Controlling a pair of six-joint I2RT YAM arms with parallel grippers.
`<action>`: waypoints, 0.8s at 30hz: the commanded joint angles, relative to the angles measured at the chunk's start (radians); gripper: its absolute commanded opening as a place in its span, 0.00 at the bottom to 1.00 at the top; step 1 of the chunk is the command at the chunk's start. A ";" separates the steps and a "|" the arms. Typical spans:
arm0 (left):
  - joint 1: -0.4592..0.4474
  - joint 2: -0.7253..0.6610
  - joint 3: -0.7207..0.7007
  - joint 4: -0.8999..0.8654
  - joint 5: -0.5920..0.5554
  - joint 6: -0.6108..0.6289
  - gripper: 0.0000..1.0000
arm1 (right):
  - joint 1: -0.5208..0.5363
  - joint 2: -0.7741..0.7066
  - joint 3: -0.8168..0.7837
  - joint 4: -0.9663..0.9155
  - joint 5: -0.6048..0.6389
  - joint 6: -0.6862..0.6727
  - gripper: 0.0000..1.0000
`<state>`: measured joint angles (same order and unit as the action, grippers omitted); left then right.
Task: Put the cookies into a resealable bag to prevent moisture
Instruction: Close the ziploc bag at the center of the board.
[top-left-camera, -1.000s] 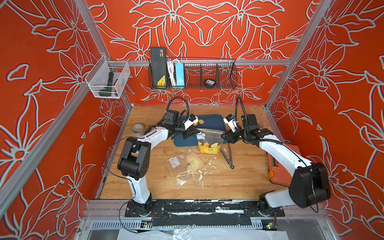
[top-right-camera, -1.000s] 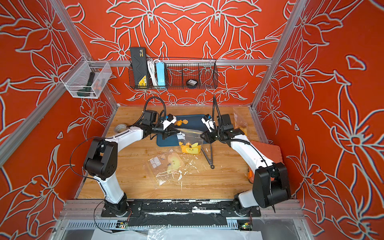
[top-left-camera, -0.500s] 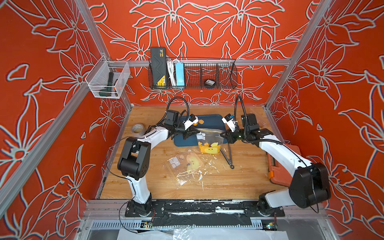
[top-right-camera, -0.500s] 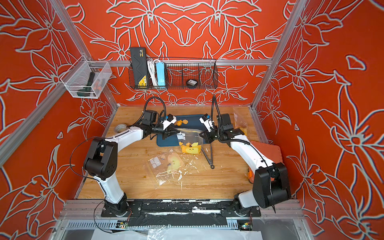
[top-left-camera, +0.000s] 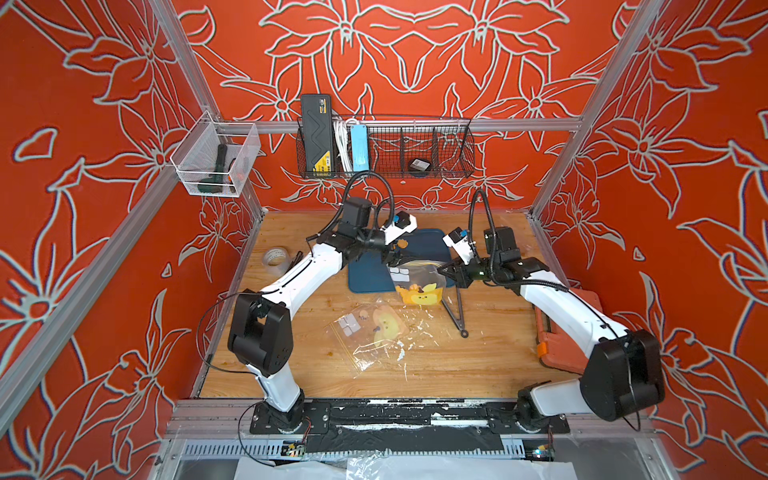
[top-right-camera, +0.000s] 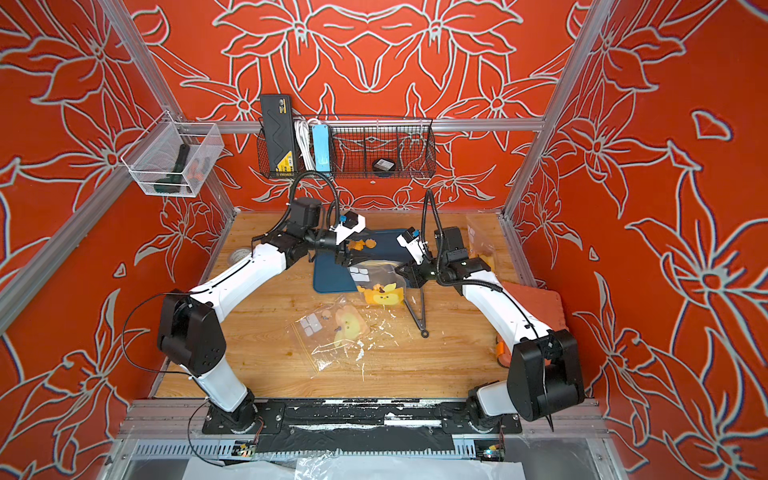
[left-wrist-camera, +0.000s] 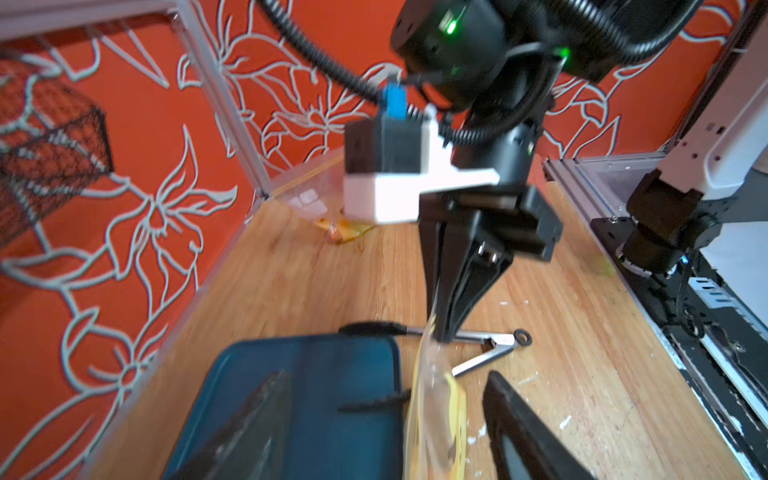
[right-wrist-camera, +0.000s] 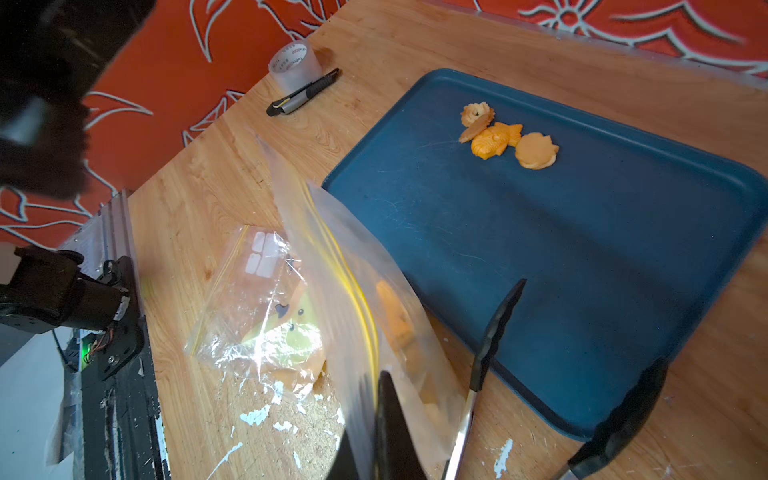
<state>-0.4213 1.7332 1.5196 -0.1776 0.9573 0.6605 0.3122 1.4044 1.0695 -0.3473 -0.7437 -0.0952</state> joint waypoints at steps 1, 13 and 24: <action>-0.043 0.067 0.063 -0.178 -0.027 0.105 0.70 | -0.001 -0.025 -0.012 0.037 -0.052 -0.013 0.00; -0.114 0.124 0.074 -0.185 -0.183 0.114 0.58 | -0.001 -0.031 -0.017 0.040 -0.059 -0.015 0.00; -0.114 0.153 0.080 -0.209 -0.214 0.131 0.38 | -0.001 -0.031 -0.013 0.038 -0.056 -0.015 0.00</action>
<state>-0.5358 1.8721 1.5898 -0.3622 0.7475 0.7662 0.3122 1.3972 1.0622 -0.3332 -0.7685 -0.0952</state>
